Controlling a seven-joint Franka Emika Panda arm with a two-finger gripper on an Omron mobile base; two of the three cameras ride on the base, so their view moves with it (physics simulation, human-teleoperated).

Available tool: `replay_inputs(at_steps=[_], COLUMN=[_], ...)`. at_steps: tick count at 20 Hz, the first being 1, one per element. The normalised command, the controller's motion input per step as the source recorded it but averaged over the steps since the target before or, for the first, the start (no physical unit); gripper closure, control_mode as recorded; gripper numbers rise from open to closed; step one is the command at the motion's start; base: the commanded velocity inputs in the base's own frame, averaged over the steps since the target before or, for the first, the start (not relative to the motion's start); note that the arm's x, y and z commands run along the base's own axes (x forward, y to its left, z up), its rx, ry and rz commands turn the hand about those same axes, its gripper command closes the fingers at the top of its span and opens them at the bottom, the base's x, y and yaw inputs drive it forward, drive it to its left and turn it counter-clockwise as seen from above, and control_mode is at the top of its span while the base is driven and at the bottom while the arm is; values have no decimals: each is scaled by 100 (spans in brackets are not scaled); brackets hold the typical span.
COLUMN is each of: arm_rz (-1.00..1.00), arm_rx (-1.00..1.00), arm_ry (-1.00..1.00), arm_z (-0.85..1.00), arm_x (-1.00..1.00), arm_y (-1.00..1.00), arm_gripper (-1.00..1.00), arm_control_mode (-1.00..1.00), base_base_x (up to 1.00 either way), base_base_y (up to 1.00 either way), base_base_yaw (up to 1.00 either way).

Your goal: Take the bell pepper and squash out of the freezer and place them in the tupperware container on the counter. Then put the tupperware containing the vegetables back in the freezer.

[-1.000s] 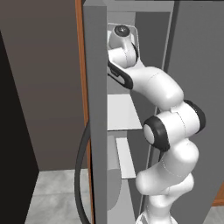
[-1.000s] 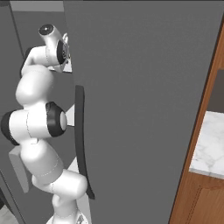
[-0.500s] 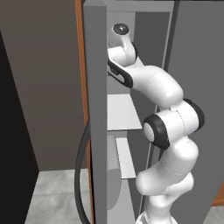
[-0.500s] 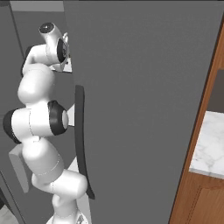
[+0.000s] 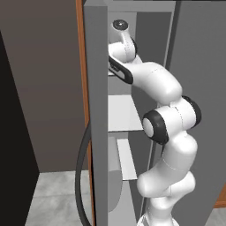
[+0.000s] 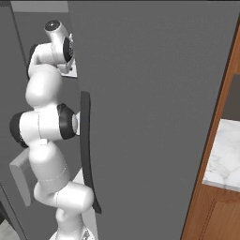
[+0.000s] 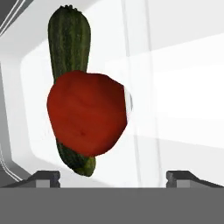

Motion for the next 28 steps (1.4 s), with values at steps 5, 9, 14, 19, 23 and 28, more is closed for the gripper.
replay_inputs(at_steps=[5,9,14,19,23,28], arm_rz=[0,0,0,0,0,0], arm_rx=[0,0,0,0,0,3], arm_ry=[-22,-31,-23,-19,-24,-21], arm_z=[20,14,0,0,8,59], arm_x=[-79,-100,-100,-100,-100,-100], arm_y=[0,0,-9,0,-5,-25], arm_gripper=[-100,-100,-100,-100,-100,-100], arm_control_mode=[-100,-100,-100,-100,-100,-100], base_base_x=[0,0,0,0,0,0], base_base_y=[0,0,0,0,0,0], base_base_yaw=[0,0,0,0,0,0])
